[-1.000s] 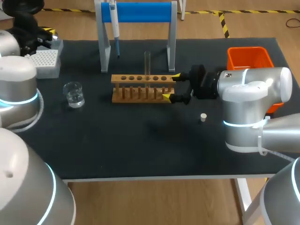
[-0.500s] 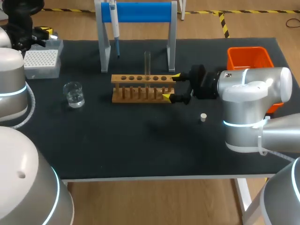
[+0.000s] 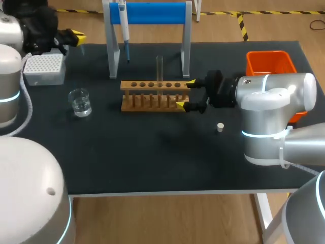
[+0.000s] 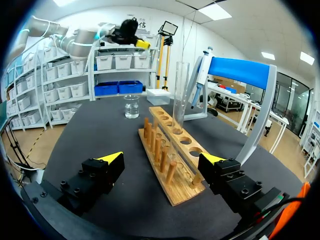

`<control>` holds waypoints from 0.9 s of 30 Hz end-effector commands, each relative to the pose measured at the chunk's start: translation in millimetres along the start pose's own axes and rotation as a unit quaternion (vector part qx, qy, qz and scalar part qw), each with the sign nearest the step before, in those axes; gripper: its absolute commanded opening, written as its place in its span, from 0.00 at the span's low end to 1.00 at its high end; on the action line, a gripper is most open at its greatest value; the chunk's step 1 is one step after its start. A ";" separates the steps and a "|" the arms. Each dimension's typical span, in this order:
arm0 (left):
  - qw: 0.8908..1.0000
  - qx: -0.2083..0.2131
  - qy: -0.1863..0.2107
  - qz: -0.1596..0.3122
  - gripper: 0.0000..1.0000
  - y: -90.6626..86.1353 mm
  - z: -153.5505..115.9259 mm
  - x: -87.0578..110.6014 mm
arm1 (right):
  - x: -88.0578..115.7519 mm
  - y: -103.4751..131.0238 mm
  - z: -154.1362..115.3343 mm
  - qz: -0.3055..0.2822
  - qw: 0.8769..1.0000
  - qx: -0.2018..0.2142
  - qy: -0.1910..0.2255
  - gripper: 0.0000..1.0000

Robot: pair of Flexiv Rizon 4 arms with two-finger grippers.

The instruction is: Invert the test tube, pick up the pipette, mount the tip to pipette, aspirate from beaker and dispense into the tube, eject the tip, return the pipette, and cap with the stopper.

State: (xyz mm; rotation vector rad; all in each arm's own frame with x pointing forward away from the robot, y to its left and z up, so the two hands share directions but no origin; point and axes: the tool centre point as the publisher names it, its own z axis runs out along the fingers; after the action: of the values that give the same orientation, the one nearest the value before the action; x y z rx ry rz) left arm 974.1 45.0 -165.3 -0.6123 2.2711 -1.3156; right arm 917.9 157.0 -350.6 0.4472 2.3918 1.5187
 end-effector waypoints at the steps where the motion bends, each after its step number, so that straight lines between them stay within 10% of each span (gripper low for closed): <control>1: 0.998 -0.042 0.049 0.016 0.00 -17.9 -12.0 27.0 | -0.4 0.0 -0.8 0.000 1.000 0.001 0.001 1.00; 27: 0.978 -0.020 0.201 0.047 0.00 -74.9 47.5 156.5 | -0.4 0.0 -0.8 0.000 1.000 0.001 0.001 1.00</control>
State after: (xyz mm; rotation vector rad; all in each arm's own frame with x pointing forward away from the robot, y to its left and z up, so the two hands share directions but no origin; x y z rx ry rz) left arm 885.4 -103.3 -144.8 -0.2558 2.6085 -1.4643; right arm 917.9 157.0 -350.6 0.4472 2.3918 1.5188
